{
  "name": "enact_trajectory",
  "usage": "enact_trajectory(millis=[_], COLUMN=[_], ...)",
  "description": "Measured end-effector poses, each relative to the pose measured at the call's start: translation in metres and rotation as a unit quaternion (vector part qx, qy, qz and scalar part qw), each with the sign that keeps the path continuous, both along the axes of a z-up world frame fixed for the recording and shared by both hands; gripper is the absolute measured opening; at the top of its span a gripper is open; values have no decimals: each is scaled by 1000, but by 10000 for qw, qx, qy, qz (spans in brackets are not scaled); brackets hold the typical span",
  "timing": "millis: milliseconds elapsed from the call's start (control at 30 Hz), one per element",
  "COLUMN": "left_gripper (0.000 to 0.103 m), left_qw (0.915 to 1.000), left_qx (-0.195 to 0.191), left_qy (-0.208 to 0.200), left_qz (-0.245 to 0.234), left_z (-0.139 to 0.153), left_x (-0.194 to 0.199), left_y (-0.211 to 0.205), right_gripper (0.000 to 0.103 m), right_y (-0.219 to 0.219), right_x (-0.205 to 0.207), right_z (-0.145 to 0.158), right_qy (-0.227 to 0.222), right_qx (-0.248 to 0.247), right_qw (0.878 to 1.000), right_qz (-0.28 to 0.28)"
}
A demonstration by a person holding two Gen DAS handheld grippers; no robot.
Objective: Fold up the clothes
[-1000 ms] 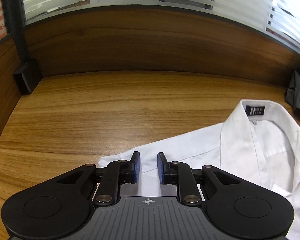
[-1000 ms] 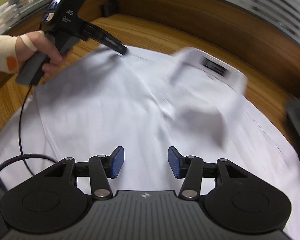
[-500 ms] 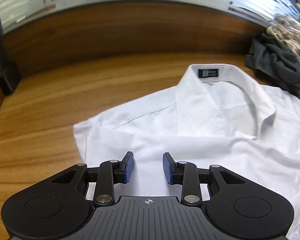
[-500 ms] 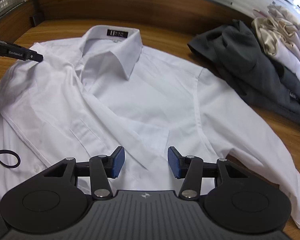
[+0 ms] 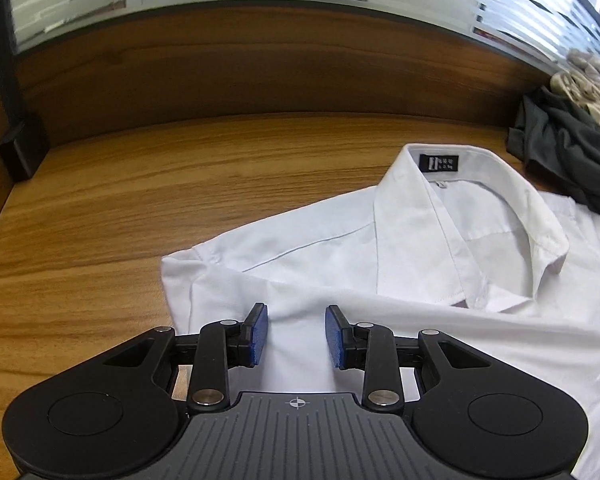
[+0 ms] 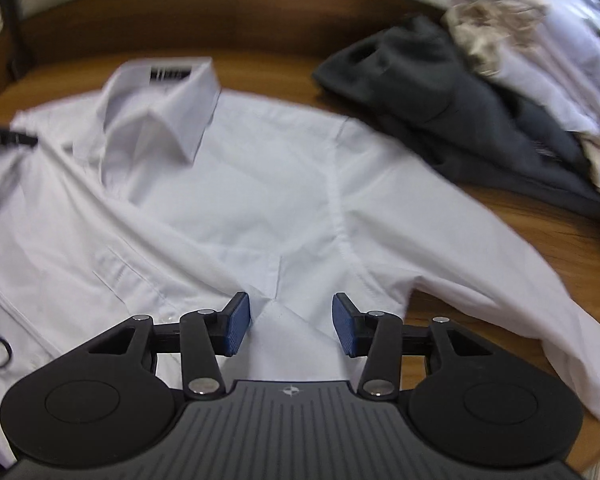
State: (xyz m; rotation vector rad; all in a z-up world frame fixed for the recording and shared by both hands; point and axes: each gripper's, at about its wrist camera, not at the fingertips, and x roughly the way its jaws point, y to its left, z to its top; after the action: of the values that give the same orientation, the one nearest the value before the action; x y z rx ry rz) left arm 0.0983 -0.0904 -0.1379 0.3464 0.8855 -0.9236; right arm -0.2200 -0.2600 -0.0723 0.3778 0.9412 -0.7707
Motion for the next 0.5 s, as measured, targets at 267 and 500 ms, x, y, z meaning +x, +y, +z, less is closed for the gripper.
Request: enact_trajectory(millis=[267,500], left_gripper=[51,51], left_qw=[9992,9964], left_qx=[-370,225], left_qy=[153,-197], left_qz=[12,-789], left_z=[34,18], left_x=[-20,-55], left_y=[29,39], right_gripper=[53,46], right_y=[27,36], right_x=[-72,-61], right_z=[7,-20], right_qy=[-907,-1058], right_qx=[807,1066], right_qw=[9809,9794], right_qz=[-1522,-1351])
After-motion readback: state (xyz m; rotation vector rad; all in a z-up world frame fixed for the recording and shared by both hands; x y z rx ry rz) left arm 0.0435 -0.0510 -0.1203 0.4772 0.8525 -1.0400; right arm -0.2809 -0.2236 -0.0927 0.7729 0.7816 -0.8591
